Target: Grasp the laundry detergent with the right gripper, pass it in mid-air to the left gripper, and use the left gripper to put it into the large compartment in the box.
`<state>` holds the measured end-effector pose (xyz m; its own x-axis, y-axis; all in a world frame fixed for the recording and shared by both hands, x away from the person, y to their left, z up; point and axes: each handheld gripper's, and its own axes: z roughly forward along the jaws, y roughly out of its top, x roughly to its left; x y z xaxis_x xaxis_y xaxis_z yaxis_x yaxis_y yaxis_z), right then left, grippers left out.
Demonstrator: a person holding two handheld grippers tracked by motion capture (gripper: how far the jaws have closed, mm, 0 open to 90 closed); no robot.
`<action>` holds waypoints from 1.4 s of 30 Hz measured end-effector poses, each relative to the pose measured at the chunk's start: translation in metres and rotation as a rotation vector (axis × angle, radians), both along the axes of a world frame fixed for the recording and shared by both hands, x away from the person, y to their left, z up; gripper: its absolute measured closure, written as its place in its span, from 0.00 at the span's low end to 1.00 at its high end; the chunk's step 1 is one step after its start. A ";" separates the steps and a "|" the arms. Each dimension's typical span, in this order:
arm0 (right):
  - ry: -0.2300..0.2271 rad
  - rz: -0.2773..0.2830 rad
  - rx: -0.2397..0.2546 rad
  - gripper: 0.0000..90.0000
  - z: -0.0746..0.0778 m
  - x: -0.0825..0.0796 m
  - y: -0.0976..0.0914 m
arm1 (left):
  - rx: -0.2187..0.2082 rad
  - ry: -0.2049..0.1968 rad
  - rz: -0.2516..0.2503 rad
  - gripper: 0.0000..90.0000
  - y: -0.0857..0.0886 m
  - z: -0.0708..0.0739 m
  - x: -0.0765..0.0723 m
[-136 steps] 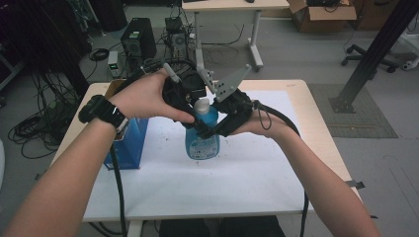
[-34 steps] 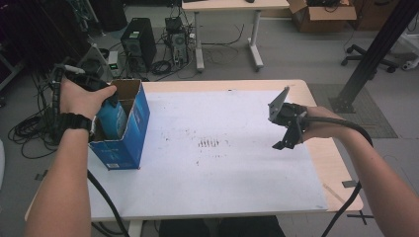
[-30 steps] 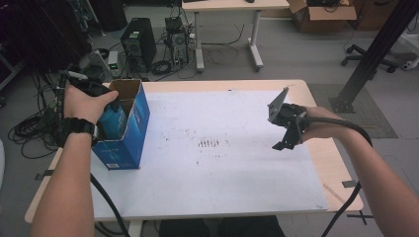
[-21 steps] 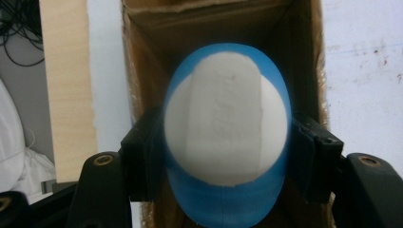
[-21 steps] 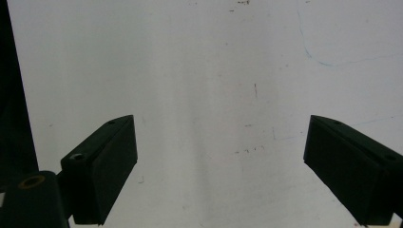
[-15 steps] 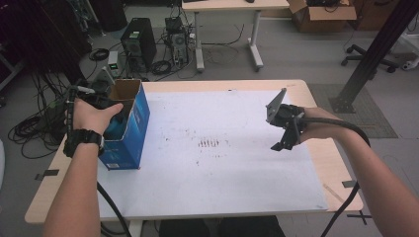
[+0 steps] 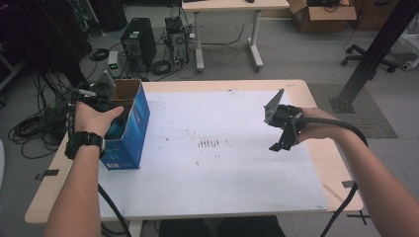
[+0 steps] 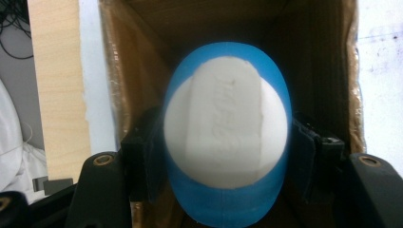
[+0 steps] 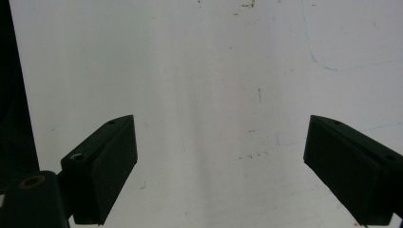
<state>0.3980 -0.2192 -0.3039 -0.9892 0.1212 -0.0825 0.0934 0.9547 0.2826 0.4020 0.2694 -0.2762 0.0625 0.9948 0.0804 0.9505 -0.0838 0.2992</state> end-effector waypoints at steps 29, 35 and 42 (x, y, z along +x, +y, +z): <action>0.007 0.000 0.007 0.12 0.001 -0.005 -0.002 | 0.021 0.001 -0.036 0.35 -0.014 0.023 -0.004; 0.007 0.004 0.012 0.12 0.003 -0.005 -0.001 | 0.043 -0.021 -0.058 0.33 -0.018 0.045 -0.008; 0.006 0.002 0.023 0.12 0.007 -0.006 0.002 | 0.070 -0.051 -0.157 0.27 -0.042 0.068 -0.010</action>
